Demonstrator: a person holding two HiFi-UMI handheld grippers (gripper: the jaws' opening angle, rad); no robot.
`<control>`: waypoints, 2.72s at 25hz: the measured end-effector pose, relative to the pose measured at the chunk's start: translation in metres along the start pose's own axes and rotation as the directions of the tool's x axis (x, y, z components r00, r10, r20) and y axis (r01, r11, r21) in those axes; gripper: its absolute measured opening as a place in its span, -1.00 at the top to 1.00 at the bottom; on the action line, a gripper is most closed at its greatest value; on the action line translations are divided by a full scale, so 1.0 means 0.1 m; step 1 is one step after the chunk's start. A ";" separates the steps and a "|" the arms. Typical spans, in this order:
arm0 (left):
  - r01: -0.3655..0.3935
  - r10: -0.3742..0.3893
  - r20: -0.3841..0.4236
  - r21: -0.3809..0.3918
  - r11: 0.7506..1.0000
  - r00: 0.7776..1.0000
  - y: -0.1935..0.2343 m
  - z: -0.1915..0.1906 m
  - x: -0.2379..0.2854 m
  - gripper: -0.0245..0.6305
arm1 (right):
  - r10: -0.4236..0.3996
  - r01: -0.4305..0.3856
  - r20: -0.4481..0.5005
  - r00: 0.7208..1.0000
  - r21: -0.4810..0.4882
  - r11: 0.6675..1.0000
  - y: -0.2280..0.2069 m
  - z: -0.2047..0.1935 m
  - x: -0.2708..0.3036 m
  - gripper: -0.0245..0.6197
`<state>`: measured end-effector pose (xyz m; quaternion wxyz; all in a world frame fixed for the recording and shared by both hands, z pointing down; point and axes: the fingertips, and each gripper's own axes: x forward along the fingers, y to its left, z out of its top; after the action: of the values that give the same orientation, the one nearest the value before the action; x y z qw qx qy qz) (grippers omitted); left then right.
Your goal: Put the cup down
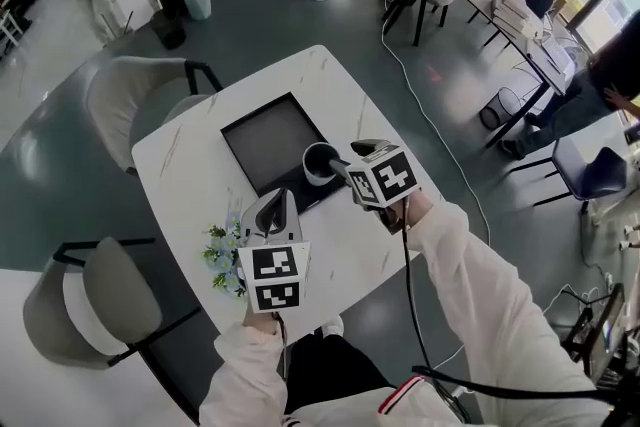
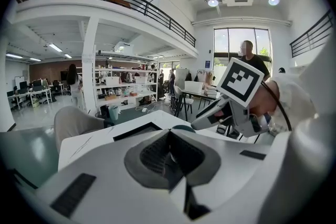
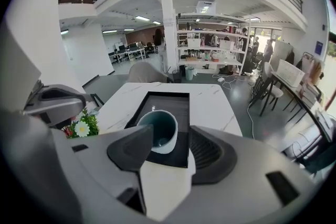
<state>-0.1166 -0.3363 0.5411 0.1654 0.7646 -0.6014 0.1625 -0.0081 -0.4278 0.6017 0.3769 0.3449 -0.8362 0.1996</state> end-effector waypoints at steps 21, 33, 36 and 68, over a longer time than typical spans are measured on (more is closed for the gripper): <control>0.011 -0.014 0.042 0.081 0.997 0.999 -0.51 0.27 -0.70 0.90 | 0.020 -0.029 0.205 0.979 0.038 0.999 0.51 -0.09 -1.33 0.25; 0.003 -0.012 0.110 0.080 0.997 0.994 -0.69 0.59 -1.48 0.90 | -0.046 0.024 0.413 0.910 0.059 0.998 0.86 -0.03 -2.46 0.26; 0.017 -0.031 0.122 0.108 0.994 0.992 -0.80 0.61 -1.65 0.90 | -0.062 0.033 0.450 0.891 0.070 0.997 0.97 -0.12 -2.68 0.26; 0.102 -0.122 0.142 0.136 0.985 0.982 -1.20 0.17 -2.40 0.90 | -0.192 0.013 0.611 0.768 0.286 0.958 1.46 -0.95 -3.34 0.90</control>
<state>-0.0527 -0.1097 0.4116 0.0790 0.8164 -0.5564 0.1332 0.0925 -0.1293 0.3953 0.0343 0.4846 -0.8592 0.1608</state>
